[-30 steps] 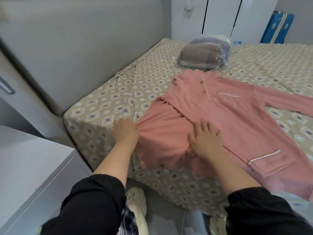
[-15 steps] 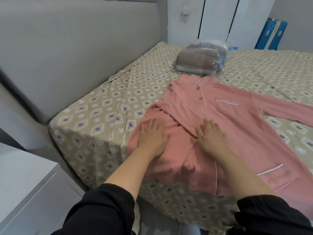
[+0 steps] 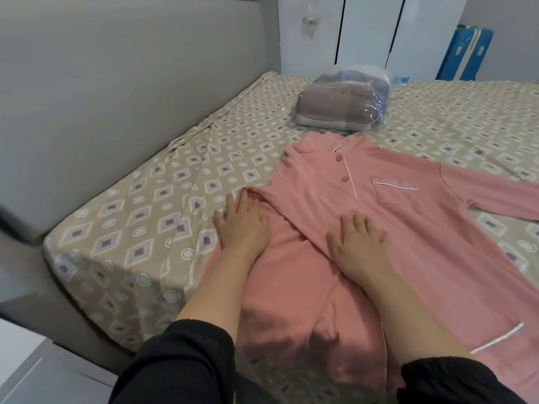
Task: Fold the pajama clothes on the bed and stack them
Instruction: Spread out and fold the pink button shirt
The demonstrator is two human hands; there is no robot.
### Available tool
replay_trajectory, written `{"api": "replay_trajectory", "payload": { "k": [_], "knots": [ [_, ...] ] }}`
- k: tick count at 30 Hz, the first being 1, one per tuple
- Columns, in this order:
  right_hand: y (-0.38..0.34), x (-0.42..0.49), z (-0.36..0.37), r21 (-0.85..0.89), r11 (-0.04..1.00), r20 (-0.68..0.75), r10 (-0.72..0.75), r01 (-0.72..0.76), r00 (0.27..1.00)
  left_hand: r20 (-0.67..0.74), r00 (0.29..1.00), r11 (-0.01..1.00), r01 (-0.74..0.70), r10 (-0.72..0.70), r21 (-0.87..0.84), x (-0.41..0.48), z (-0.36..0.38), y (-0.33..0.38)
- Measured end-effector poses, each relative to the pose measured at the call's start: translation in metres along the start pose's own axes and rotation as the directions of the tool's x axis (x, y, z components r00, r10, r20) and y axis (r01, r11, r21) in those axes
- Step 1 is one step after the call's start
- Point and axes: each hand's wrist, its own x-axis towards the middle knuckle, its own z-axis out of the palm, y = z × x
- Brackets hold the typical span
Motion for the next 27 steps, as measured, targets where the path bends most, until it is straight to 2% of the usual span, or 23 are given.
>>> {"api": "replay_trajectory", "payload": {
  "k": [5, 7, 8, 10, 11, 12, 14, 16, 17, 22, 24, 27],
  "knots": [
    [0.005, 0.004, 0.002, 0.002, 1.000, -0.045, -0.015, 0.015, 0.999, 0.054, 0.996, 0.997, 0.073, -0.073, 0.002, 0.017, -0.002, -0.013],
    [0.005, 0.004, 0.002, -0.004, 1.000, -0.050, -0.016, 0.016, 0.999, -0.010, 0.993, 0.991, 0.118, -0.119, -0.065, 0.018, -0.004, -0.013],
    [0.004, 0.004, 0.003, -0.010, 1.000, -0.055, -0.015, 0.015, 0.998, -0.097, 0.984, 0.984, 0.136, -0.148, -0.116, 0.017, -0.007, -0.012],
    [0.003, 0.003, 0.005, -0.026, 1.000, -0.076, -0.014, 0.012, 0.997, -0.332, 0.939, 0.988, 0.044, -0.091, -0.147, 0.015, -0.012, 0.002],
    [0.003, 0.003, 0.005, -0.031, 0.999, -0.083, -0.015, 0.012, 0.996, -0.397, 0.918, 0.989, -0.062, 0.005, -0.131, 0.014, -0.013, 0.013],
    [0.003, 0.003, 0.005, -0.033, 0.999, -0.086, -0.016, 0.014, 0.996, -0.400, 0.909, 0.980, -0.174, 0.120, -0.101, 0.013, -0.012, 0.025],
    [0.003, 0.002, 0.005, -0.033, 0.999, -0.082, -0.026, 0.024, 0.996, -0.201, 0.944, 0.960, -0.276, 0.262, -0.047, 0.008, -0.002, 0.043],
    [0.007, 0.000, 0.004, -0.027, 0.998, -0.073, -0.050, 0.048, 0.996, 0.077, 0.974, 0.977, -0.210, 0.212, -0.033, 0.007, 0.011, 0.042],
    [0.010, -0.001, 0.004, -0.021, 0.998, -0.067, -0.058, 0.057, 0.996, 0.136, 0.977, 0.986, -0.164, 0.167, -0.027, 0.009, 0.015, 0.037],
    [0.041, -0.012, -0.004, -0.052, 0.996, -0.034, 0.065, -0.066, 0.997, 0.118, 0.993, 0.998, -0.026, 0.019, 0.057, 0.005, 0.009, 0.027],
    [0.052, -0.020, -0.008, -0.074, 0.992, -0.025, 0.096, -0.098, 0.995, 0.121, 0.992, 0.998, -0.037, 0.032, 0.044, -0.008, 0.007, 0.032],
    [0.064, -0.037, -0.011, -0.106, 0.991, -0.008, 0.084, -0.084, 0.996, 0.160, 0.977, 0.990, -0.136, 0.138, -0.028, -0.035, 0.006, 0.049]
  ]
}}
